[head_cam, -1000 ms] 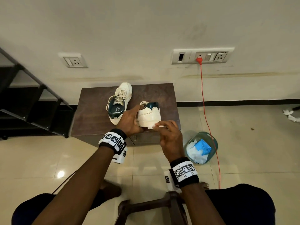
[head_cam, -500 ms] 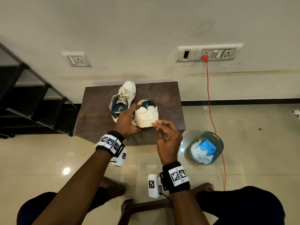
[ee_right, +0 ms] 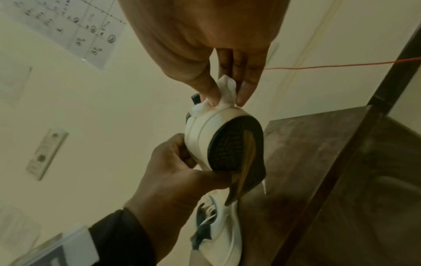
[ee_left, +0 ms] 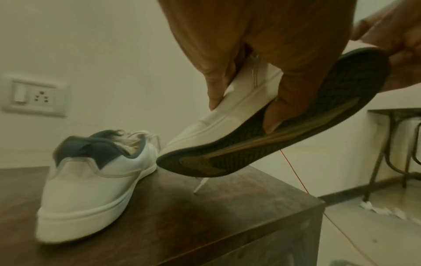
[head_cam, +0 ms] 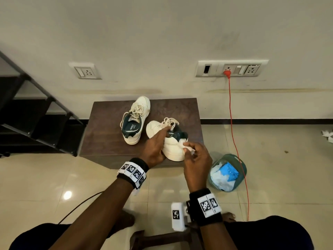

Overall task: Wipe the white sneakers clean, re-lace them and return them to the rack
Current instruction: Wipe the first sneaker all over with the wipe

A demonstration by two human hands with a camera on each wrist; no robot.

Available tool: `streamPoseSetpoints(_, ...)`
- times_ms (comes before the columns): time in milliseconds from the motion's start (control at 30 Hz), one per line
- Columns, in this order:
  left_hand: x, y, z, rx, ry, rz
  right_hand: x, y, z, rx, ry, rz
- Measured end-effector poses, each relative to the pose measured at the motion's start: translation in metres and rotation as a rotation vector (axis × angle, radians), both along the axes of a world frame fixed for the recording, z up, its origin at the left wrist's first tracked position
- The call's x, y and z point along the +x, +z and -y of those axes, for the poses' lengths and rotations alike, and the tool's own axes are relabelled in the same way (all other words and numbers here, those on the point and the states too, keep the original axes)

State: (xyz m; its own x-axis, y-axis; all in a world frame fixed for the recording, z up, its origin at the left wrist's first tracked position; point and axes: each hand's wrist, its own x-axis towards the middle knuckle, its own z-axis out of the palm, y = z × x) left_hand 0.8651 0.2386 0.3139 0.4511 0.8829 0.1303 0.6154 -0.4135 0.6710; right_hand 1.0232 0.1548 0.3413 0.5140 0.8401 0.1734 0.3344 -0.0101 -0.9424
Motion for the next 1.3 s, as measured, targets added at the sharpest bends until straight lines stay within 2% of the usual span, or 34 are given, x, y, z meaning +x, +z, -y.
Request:
streamPoseSetpoints(133,0.018,-0.014,-0.013,-0.032,-0.101,-0.087,0.017,-0.026,-0.003,-0.063,-0.086,-0.142)
streamPoseSetpoints(333,0.033,-0.030,-0.042,-0.015,-0.225,-0.162,0.017,-0.062,-0.015,-0.151,-0.149,-0.217)
streamPoseSetpoints(567,0.005,-0.056,-0.053,-0.138,-0.099,-0.100,-0.016,-0.086,-0.040,-0.231,-0.234,-0.211)
streamPoseSetpoints(767,-0.005,-0.055,-0.053,-0.293,-0.004,0.017,-0.022,-0.086,-0.049,-0.196,-0.145,-0.141)
streamPoseSetpoints(1000,-0.004,-0.033,-0.067,-0.383,-0.045,-0.077,-0.019,-0.084,-0.058,-0.208,-0.086,-0.190)
streamPoseSetpoints(1067,-0.013,-0.026,-0.068,-0.334,0.023,-0.116,-0.016,-0.088,-0.053,-0.216,-0.069,-0.217)
streamPoseSetpoints(1133,-0.034,-0.022,-0.068,-0.162,0.197,-0.163,-0.012,-0.094,-0.043,-0.216,-0.070,-0.265)
streamPoseSetpoints(1200,-0.066,-0.023,-0.067,0.007,0.349,-0.297,-0.012,-0.095,-0.030,-0.201,-0.064,-0.354)
streamPoseSetpoints(1300,-0.113,-0.030,-0.066,-0.007,0.456,-0.430,-0.017,-0.095,-0.012,-0.206,-0.044,-0.492)
